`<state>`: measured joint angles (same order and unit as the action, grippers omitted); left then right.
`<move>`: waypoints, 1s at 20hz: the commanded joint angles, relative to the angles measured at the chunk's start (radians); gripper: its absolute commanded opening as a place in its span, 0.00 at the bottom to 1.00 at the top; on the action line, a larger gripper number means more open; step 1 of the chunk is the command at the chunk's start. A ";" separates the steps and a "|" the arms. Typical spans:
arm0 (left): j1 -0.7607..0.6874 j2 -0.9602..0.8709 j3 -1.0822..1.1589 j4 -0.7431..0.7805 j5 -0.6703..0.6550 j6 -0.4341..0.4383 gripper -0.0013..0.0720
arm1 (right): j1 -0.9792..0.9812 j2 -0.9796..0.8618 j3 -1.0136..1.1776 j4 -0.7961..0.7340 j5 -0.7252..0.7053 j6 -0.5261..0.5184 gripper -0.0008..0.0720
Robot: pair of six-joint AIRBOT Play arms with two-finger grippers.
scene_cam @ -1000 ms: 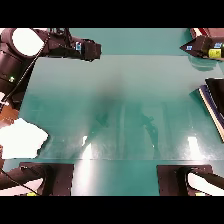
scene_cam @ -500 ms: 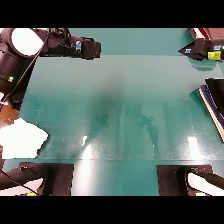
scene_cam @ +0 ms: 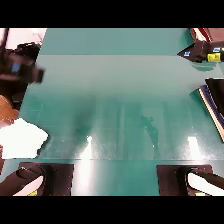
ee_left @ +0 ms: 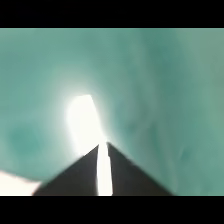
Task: Fold the shirts.
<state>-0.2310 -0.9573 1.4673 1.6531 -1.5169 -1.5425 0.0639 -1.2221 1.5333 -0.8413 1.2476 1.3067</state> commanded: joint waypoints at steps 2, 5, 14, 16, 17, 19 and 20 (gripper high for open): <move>0.084 0.141 -0.305 0.126 -0.169 -0.053 0.75 | 0.001 0.001 0.000 0.001 0.004 0.000 0.04; 0.084 0.140 -0.551 0.140 -0.096 -0.092 0.75 | 0.001 0.001 0.000 0.001 0.006 0.000 0.03; 0.084 0.140 -0.932 0.150 0.052 -0.227 0.75 | 0.001 -0.003 0.000 0.000 0.008 0.000 0.04; 0.084 0.140 -0.910 0.151 0.047 -0.240 0.46 | 0.001 -0.003 0.000 0.000 0.007 0.000 0.04; 0.084 0.140 -0.889 0.151 0.047 -0.238 0.13 | 0.001 -0.003 0.000 0.000 0.005 0.000 0.04; 0.084 0.140 -0.820 0.153 0.050 -0.238 0.06 | 0.001 -0.003 0.000 0.001 0.004 0.000 0.04; 0.084 0.140 -0.769 0.154 0.050 -0.237 0.05 | 0.001 -0.003 0.000 0.001 0.004 0.000 0.03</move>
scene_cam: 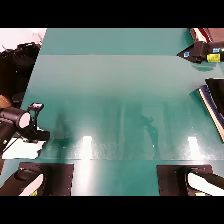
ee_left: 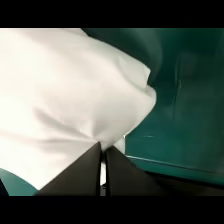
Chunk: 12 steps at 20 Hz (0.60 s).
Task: Fold the shirts.
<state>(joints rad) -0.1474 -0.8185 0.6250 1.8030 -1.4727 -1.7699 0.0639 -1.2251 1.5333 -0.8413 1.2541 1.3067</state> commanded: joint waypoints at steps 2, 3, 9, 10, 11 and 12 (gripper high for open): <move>0.000 0.001 0.232 0.003 0.006 -0.010 0.05 | 0.000 0.000 0.000 0.004 -0.019 0.000 0.04; 0.000 0.001 0.328 0.000 0.006 -0.010 0.05 | 0.000 0.005 0.000 0.005 -0.036 0.000 0.03; 0.000 0.001 0.969 -0.315 0.148 0.084 0.05 | 0.001 0.048 0.110 0.004 -0.150 0.000 0.03; 0.000 0.000 1.030 -0.382 0.185 0.108 0.05 | 0.001 0.048 0.143 0.003 -0.154 0.000 0.04; 0.000 0.000 1.066 -0.422 0.218 0.127 0.05 | 0.001 0.048 0.171 0.002 -0.156 0.000 0.03; 0.000 0.000 1.085 -0.445 0.247 0.132 0.04 | 0.001 0.048 0.193 0.002 -0.160 0.000 0.03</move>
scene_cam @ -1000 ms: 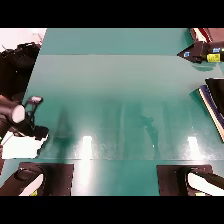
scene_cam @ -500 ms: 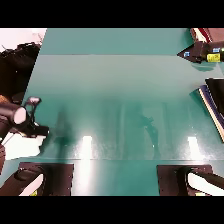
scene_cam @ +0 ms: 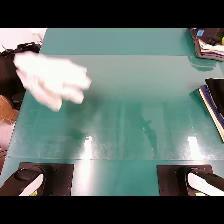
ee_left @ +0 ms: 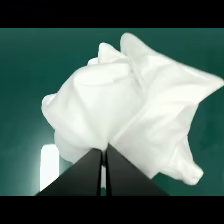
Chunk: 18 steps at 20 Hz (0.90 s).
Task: Fold the shirts.
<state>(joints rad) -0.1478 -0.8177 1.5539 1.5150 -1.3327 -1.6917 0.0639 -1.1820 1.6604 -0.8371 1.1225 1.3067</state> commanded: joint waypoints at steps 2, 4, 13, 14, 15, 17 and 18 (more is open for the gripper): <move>0.001 -0.010 0.158 -0.197 0.147 0.077 0.04 | 0.001 0.005 0.099 -0.004 -0.031 0.000 0.03; -0.010 -0.049 0.158 -0.242 0.147 0.082 0.04 | 0.001 0.005 0.114 -0.003 -0.032 0.000 0.03; -0.608 -0.481 0.157 -0.165 0.027 0.142 0.05 | 0.001 0.005 0.113 -0.002 -0.015 0.001 0.04; -0.658 -0.542 0.155 -0.166 0.014 0.175 0.05 | 0.001 0.005 0.113 -0.002 -0.011 0.001 0.03; -0.692 -0.595 0.155 -0.166 0.019 0.185 0.38 | 0.001 0.005 0.113 -0.003 -0.010 0.001 0.03; -0.702 -0.654 0.155 -0.157 0.048 0.190 0.86 | 0.001 0.005 0.113 -0.003 -0.003 0.001 0.04; -0.688 -0.660 0.155 -0.123 0.056 0.188 0.86 | 0.001 0.005 0.113 -0.003 0.005 0.001 0.03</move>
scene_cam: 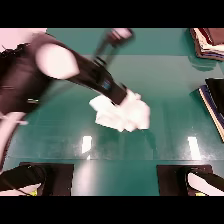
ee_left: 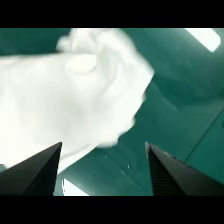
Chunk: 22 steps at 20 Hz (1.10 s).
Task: Fold the shirts.
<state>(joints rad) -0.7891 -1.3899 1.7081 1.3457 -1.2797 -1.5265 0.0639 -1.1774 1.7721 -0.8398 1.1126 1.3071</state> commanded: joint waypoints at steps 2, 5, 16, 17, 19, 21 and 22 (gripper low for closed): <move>0.022 -0.078 0.002 0.139 -0.016 -0.003 0.86 | 0.001 0.001 0.001 0.000 0.023 0.000 0.03; 0.192 -0.076 -0.023 0.164 -0.078 -0.055 0.86 | 0.001 0.001 0.001 0.000 0.025 0.001 0.04; 0.359 -0.085 -0.589 -0.322 0.328 0.018 0.86 | 0.001 0.000 0.001 0.000 0.021 0.000 0.03; 0.359 -0.090 -0.609 -0.338 0.348 0.017 0.86 | 0.001 0.000 0.001 0.000 0.021 0.001 0.03; 0.358 -0.101 -0.635 -0.346 0.354 0.018 0.86 | 0.001 0.001 0.001 0.000 0.022 0.001 0.03; 0.358 -0.106 -0.654 -0.386 0.352 0.043 0.86 | 0.001 0.000 0.001 0.000 0.021 0.001 0.04; 0.358 -0.106 -0.658 -0.415 0.351 0.070 0.86 | 0.001 0.000 0.001 0.000 0.021 0.001 0.03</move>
<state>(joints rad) -0.4328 -1.4899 1.0878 1.0130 -0.9588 -1.5036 0.0639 -1.1774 1.7725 -0.8402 1.1347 1.3075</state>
